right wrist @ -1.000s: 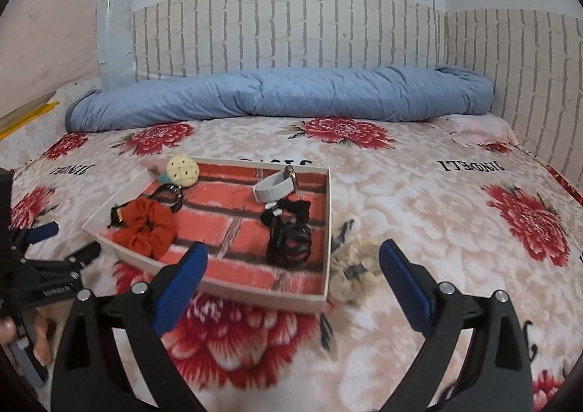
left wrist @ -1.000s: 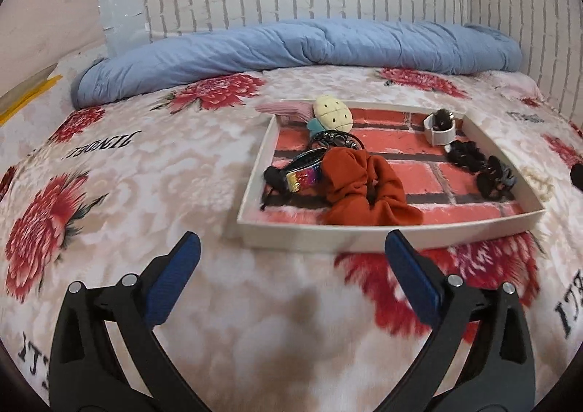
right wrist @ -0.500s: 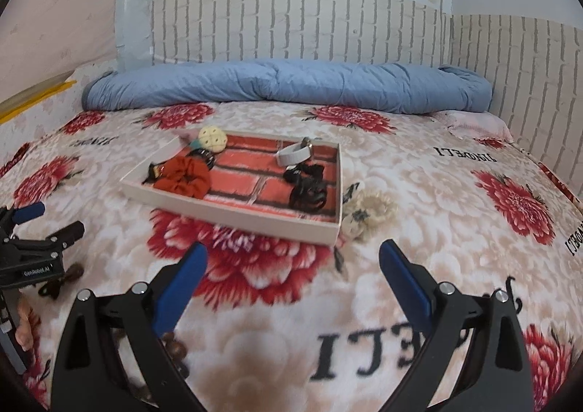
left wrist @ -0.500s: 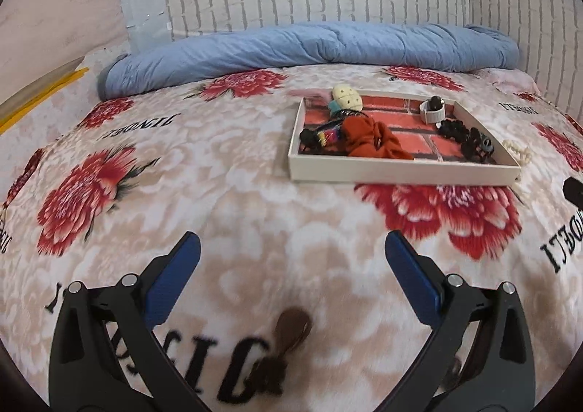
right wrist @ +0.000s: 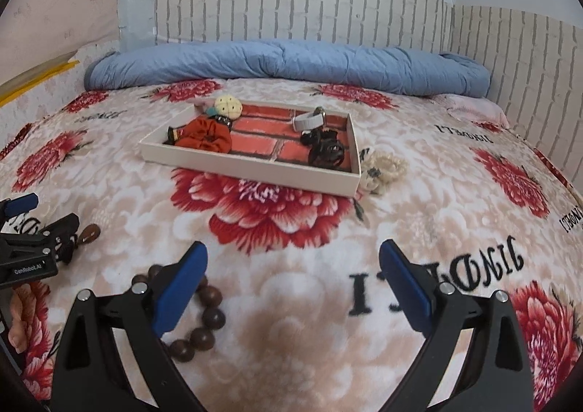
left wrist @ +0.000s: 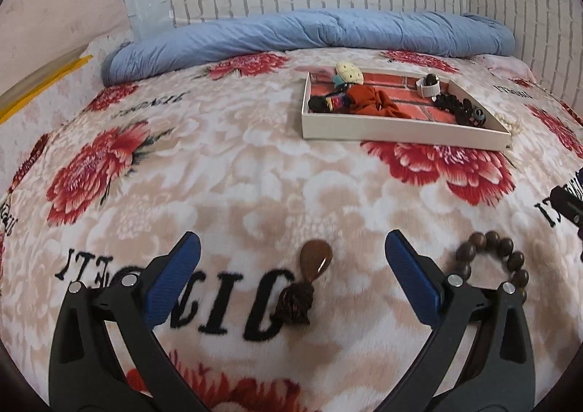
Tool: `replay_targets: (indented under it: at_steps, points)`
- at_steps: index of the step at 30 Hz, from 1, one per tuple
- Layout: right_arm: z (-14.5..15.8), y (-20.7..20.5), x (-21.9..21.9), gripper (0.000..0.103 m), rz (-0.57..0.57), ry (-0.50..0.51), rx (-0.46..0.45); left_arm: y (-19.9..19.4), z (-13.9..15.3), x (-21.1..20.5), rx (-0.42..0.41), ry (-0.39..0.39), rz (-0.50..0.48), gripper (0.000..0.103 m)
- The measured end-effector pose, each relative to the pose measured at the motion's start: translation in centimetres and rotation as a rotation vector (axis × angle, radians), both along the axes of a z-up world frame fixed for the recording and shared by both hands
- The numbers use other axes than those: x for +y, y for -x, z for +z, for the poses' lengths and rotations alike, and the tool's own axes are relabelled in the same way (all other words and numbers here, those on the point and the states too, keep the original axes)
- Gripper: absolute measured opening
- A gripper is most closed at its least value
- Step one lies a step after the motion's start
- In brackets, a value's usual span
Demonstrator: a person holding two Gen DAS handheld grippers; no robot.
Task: Organize jewelry
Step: 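Withdraw both open tools toward the brown pendant and wooden bead bracelet, then grasp the black-knot pendant with the left tool while the right tool grasps the wooden bead bracelet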
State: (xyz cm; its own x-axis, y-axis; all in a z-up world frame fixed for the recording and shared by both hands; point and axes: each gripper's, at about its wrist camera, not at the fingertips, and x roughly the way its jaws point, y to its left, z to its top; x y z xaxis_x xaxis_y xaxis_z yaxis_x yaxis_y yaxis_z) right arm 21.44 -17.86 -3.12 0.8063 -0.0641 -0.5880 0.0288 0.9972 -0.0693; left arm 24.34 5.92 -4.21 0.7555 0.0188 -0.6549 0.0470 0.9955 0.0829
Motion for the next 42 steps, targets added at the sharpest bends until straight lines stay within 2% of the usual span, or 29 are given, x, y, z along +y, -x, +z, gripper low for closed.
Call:
replay_targets:
  at_steps: [8,12,30,35,38,42]
  points:
    - [-1.6,0.1,0.9,0.093,-0.034,-0.003,0.087,0.5,-0.7,1.1,0.024,0.019,0.001,0.098]
    - [-2.1,0.0,1.2,0.093,-0.037,0.000,0.103,0.1,-1.3,1.6,0.047,0.044,0.002,0.098]
    - [-4.6,-1.7,2.5,0.092,-0.010,0.019,0.188,-0.5,-2.7,1.1,0.098,0.039,-0.028,0.098]
    - [-5.0,-2.1,2.5,0.091,-0.012,0.015,0.210,-0.7,-3.2,1.2,0.135,0.053,-0.032,0.097]
    - [-5.1,-2.3,3.0,0.085,0.004,0.023,0.215,-0.8,-3.5,1.2,0.152,0.057,-0.043,0.089]
    - [-5.3,-2.5,3.6,0.070,0.034,0.037,0.226,-0.9,-3.9,1.5,0.175,0.076,-0.049,0.075]
